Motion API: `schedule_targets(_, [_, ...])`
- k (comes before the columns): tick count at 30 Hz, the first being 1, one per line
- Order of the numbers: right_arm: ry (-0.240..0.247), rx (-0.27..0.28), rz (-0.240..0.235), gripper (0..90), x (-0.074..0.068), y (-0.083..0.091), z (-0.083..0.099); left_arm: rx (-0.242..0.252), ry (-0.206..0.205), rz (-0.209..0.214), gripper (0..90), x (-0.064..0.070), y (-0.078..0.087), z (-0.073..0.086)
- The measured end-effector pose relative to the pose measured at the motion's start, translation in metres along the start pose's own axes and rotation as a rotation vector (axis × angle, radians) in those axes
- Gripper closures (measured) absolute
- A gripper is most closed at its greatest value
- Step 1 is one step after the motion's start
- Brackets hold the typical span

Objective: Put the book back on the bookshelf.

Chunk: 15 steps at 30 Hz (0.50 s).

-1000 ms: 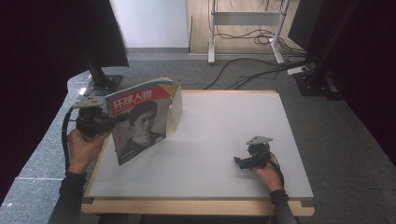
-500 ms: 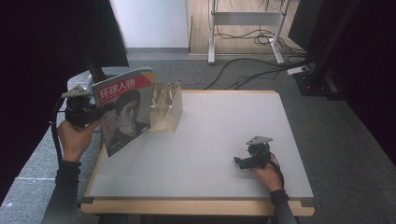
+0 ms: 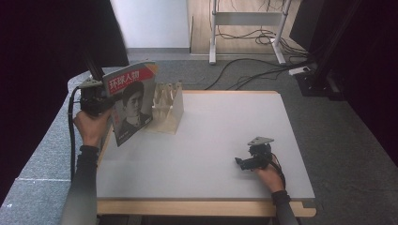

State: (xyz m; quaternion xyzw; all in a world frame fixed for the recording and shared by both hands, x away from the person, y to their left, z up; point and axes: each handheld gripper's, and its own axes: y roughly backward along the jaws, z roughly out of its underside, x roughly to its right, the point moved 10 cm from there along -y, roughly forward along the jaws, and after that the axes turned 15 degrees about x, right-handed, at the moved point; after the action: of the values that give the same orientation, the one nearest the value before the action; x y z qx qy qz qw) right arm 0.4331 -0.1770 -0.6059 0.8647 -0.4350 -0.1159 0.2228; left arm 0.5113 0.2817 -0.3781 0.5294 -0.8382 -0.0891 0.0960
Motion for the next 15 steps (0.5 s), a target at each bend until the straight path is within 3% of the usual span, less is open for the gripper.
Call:
schedule_targets(3, [0.001,0.002,0.001,0.0,0.000,0.000,0.000,0.039,0.012,0.000,87.0,-0.001,-0.011,0.002])
schedule_targets(5, [0.001,0.003,0.001,0.0,0.000,0.000,0.000,0.040,0.009,0.009,86.8,-0.001,-0.017,0.008])
schedule_targets(8, [0.003,0.004,0.000,0.0,0.000,0.000,0.000,-0.005,-0.002,0.042,86.5,0.002,-0.018,0.017])
schedule_targets(10, [0.002,0.003,0.000,0.0,0.000,0.000,0.000,-0.043,0.029,0.089,86.1,0.004,-0.012,0.020])
schedule_targets(12, [0.002,0.002,0.001,0.0,0.000,0.000,0.000,-0.120,-0.001,0.093,85.6,0.005,-0.005,0.024])
schedule_targets(14, [0.002,0.002,0.001,0.0,0.000,0.000,0.000,-0.167,-0.021,0.090,85.6,0.005,-0.001,0.027])
schedule_targets(15, [0.002,0.002,0.001,0.0,0.000,0.000,0.000,-0.194,-0.009,0.102,85.4,0.006,0.002,0.029])
